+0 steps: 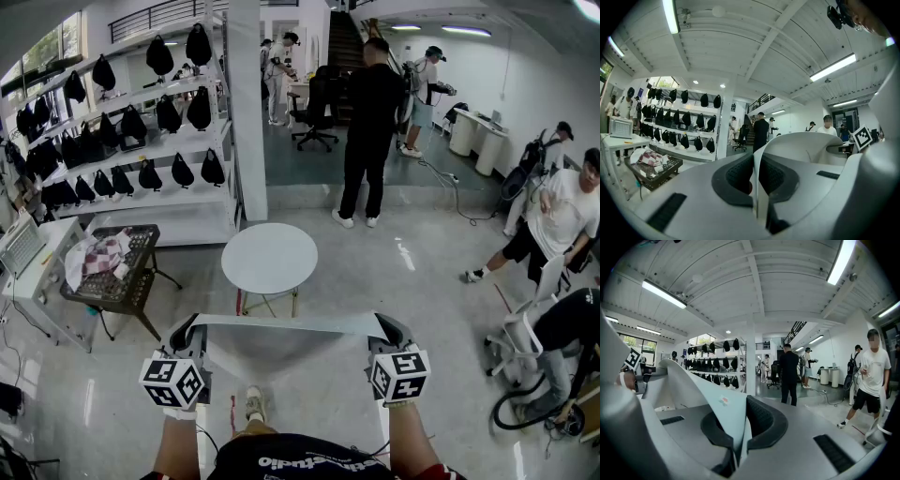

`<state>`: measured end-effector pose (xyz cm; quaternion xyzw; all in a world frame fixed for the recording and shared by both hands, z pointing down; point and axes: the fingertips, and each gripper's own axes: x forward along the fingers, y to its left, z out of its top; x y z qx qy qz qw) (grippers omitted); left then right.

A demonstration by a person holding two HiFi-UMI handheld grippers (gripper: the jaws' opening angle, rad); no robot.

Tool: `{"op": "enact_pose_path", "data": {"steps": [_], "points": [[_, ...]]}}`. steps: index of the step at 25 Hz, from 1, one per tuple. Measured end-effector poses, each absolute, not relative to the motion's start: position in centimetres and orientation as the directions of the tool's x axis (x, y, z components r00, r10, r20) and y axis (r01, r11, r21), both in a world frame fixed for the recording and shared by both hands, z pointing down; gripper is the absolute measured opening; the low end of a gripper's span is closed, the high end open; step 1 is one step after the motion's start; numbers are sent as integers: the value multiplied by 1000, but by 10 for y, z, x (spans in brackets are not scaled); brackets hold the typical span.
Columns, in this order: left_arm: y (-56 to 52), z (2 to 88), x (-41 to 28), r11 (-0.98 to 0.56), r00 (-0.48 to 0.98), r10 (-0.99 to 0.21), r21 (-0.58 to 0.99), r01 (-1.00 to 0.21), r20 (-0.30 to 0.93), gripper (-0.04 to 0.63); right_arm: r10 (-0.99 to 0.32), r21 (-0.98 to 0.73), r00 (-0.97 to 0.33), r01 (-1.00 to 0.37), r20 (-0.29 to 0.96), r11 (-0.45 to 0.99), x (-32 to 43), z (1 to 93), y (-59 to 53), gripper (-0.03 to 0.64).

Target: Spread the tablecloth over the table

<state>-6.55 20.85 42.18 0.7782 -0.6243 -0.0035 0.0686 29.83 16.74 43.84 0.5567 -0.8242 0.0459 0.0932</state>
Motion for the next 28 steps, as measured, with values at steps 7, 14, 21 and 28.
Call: {"op": "enact_pose_path", "data": {"steps": [7,14,21,28], "points": [[207,413,-62,-215,222,-972,91,-972,74,24,-904,21,-383,-919,188,394,302,431,167,27],[201,418,-63,-220,226,-971,86,-972,80,25,-907,30,-379,-920,184,391,301,439,162,26],[189,406,-55,-227,234,-970,87,-970,70,24,-906,11,-384,-920,180,392,309,431,151,28],[179,405,-62,-210,217,-974,89,-973,65,23,-899,11,-407,-910,158,414,303,429,143,28]]}}
